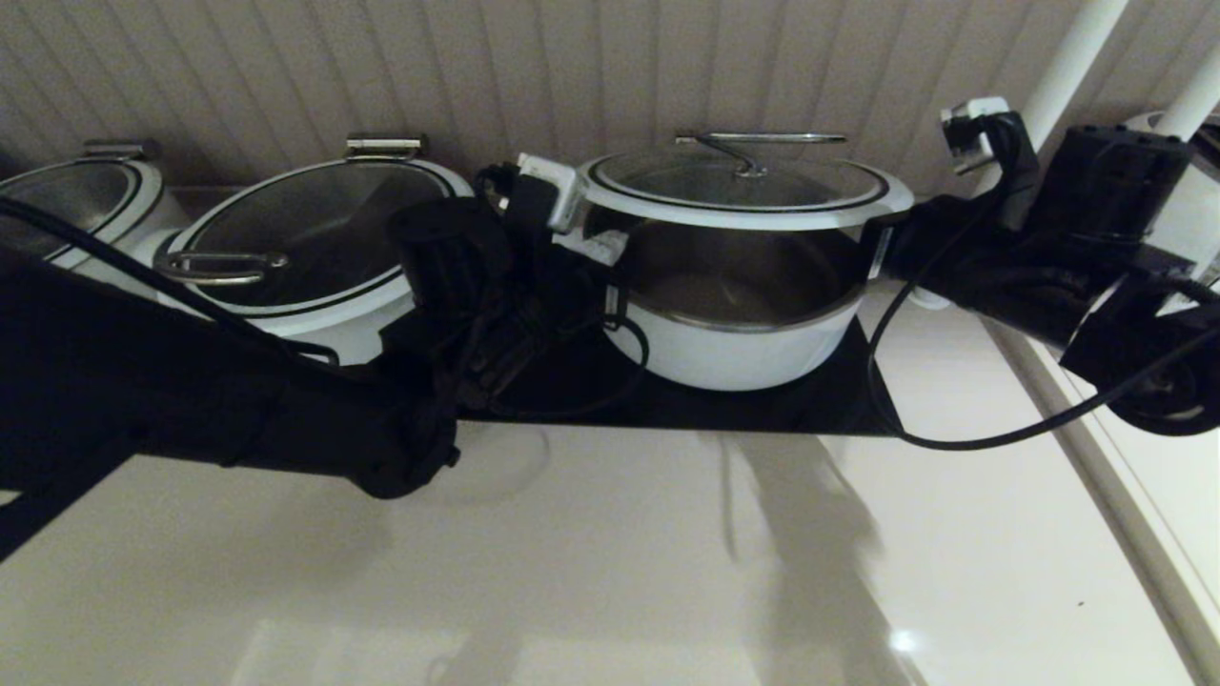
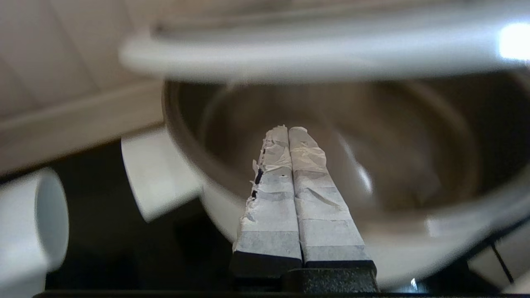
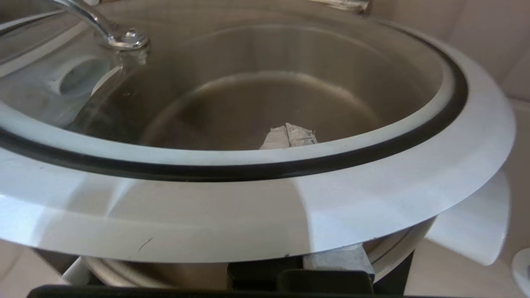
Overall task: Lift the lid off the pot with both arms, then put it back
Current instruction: Open the pot lid completely
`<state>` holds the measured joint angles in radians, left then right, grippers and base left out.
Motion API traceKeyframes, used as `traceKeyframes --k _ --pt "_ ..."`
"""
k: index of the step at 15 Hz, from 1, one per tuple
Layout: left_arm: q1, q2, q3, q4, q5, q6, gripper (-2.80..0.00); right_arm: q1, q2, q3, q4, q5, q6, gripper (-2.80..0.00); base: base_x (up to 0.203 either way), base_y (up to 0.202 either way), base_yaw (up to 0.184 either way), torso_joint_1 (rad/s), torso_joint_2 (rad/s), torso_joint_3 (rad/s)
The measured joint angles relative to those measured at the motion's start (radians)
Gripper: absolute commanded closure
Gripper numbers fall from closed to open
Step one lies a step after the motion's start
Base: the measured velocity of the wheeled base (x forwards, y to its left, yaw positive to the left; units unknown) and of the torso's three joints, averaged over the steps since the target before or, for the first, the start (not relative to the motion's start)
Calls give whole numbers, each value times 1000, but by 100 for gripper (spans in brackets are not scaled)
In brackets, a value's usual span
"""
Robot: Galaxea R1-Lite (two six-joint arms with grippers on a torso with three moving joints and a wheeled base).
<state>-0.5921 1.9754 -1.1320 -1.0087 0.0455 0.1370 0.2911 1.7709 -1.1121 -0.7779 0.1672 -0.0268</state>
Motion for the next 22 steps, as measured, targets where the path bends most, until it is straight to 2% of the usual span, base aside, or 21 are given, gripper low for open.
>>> traceKeyframes --k 6,10,12,16,22 --pt "1 -175 318 1 5 40 0 -4 -1 -6 -3 -9 1 0 0 0 0 0 0 0" --pt "19 -377 562 2 92 45 0 -18 -1 -8 -6 -7 3 0 0 0 0 0 0 0" --pt "58 -470 658 1 121 49 0 -22 -2 -12 -5 -7 3 0 0 0 0 0 0 0" --pt "175 -600 796 1 224 42 0 -31 -3 -23 -5 -6 3 0 0 0 0 0 0 0" --pt "256 -772 1026 2 244 38 0 -32 -6 -33 -5 -6 3 0 0 0 0 0 0 0"
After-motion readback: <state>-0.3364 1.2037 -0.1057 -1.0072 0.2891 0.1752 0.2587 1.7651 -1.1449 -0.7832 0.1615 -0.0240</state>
